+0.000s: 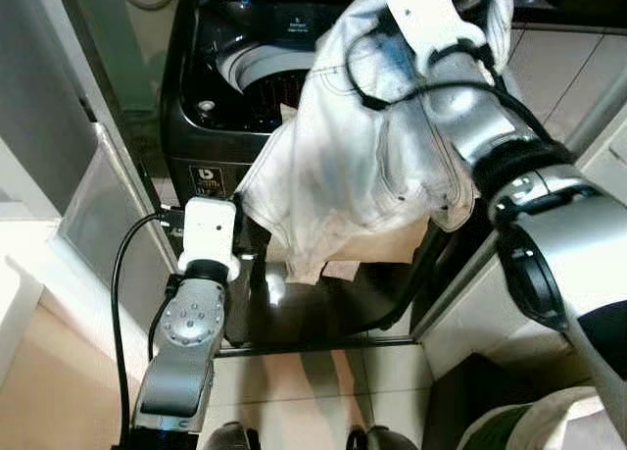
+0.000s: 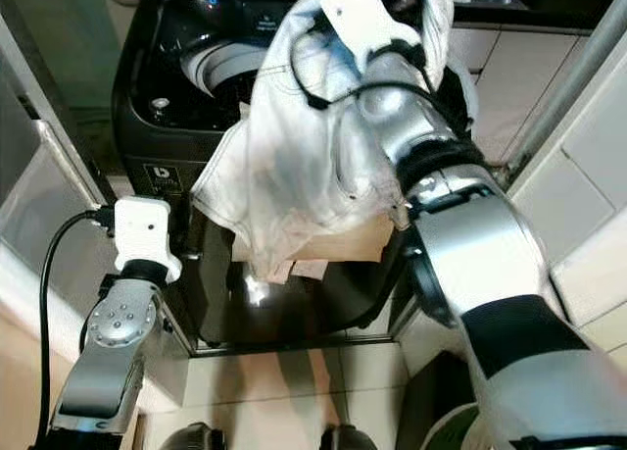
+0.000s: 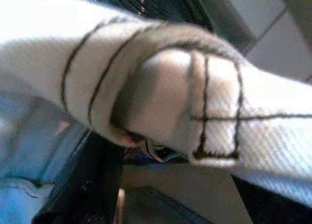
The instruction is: Clothes washing
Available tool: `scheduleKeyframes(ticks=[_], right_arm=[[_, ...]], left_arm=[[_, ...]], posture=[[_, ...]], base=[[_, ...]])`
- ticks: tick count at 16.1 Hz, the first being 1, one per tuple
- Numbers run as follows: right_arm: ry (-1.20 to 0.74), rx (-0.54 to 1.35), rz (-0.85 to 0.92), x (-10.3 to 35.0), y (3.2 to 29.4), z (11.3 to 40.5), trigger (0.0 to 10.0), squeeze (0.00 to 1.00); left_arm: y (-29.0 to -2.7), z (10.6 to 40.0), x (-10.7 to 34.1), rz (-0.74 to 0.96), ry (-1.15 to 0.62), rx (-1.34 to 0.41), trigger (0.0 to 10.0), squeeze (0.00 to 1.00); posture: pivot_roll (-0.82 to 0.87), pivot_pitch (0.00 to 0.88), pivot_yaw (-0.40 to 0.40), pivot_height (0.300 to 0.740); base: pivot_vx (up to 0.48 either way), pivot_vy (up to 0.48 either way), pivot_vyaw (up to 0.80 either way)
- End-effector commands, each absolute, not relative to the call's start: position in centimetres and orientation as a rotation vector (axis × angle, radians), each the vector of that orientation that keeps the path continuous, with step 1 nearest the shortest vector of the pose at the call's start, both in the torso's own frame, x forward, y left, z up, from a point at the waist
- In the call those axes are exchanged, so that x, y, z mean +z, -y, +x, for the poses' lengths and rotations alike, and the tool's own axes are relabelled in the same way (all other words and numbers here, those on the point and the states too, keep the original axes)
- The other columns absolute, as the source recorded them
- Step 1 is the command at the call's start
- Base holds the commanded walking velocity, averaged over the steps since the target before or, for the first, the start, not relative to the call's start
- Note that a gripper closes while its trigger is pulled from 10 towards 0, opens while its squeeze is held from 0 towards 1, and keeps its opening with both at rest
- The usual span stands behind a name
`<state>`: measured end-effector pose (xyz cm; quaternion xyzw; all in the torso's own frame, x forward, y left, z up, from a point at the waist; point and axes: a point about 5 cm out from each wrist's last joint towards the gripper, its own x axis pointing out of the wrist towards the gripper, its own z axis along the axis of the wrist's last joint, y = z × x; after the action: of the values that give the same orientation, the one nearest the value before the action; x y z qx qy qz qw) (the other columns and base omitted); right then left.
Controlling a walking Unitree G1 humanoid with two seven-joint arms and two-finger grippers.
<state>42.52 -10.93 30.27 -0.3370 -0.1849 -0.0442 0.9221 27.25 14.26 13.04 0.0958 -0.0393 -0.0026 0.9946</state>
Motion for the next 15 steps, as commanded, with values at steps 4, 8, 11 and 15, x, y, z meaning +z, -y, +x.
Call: scheduleKeyframes(ticks=[4, 8, 11, 15], right_arm=[[0.478, -0.121, -0.579, 32.9, 10.3, 42.2, 10.0, 0.0], [0.618, -0.156, -0.59, 37.4, 10.0, 41.5, 10.0, 0.0], [0.603, -0.167, -0.565, 37.5, 10.6, 41.6, 10.0, 0.0], [0.653, -0.165, -0.562, 39.3, 10.1, 41.2, 10.0, 0.0]], left_arm=[[-14.1, 26.9, 14.8, 0.175, 0.199, -0.015, 10.0, 0.0], [-13.1, 27.1, 15.6, 0.175, 0.244, -0.074, 10.0, 0.0], [-12.6, 26.9, 15.5, 0.159, 0.252, -0.105, 10.0, 0.0], [-12.3, 26.9, 15.8, 0.152, 0.269, -0.112, 10.0, 0.0]], posture=[[0.08, 0.0, -0.068, 0.726], [0.07, 0.0, -0.069, 0.726], [0.07, 0.0, -0.077, 0.726], [0.08, 0.0, -0.084, 0.726]], base=[[0.209, 0.0, 0.0], [0.48, 0.0, 0.0], [0.48, 0.0, 0.0], [0.48, 0.0, 0.0]])
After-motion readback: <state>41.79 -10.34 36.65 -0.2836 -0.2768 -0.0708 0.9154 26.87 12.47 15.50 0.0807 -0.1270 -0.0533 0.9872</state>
